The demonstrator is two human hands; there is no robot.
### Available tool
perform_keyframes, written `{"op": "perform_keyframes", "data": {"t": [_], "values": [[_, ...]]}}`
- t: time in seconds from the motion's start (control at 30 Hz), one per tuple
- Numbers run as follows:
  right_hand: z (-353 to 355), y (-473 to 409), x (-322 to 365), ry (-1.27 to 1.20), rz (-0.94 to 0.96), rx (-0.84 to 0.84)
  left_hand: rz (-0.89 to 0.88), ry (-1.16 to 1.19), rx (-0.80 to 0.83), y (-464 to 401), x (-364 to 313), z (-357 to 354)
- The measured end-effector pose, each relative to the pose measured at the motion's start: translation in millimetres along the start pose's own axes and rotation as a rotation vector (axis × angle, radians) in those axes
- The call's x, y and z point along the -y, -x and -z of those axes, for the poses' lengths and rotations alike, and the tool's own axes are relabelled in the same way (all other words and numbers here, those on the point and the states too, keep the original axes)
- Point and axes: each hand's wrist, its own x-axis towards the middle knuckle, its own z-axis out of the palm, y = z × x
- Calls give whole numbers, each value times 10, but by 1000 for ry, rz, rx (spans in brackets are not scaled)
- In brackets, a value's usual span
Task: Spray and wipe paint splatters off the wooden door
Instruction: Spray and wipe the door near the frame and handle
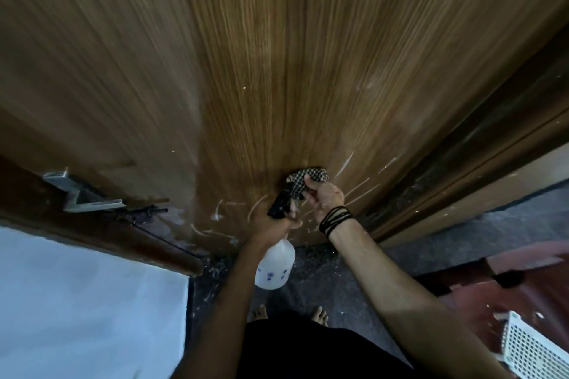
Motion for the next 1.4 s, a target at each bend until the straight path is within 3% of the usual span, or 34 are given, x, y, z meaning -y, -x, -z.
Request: {"op": "perform_keyframes", "data": {"t": [0.27, 0.53, 0.8, 1.07, 1.13, 1.27, 1.4], "values": [[-21, 253, 351, -94, 295, 166, -106, 17, 106, -1, -50, -21], [123, -25, 100, -66, 41, -149, -37, 52, 134, 91, -52, -18], [223, 12, 590, -227, 342, -68, -119, -15, 265, 9, 93, -50], [466, -290, 317, -46, 59, -270, -100, 4, 157, 91, -30, -336], [494, -270, 388, -44, 67, -229, -118, 15, 148, 77, -108, -368], [553, -105, 705, -106, 185, 12, -130, 38, 109, 88, -227, -546], [616, -128, 741, -10, 206, 56, -109, 45, 69, 101, -307, -772]]}}
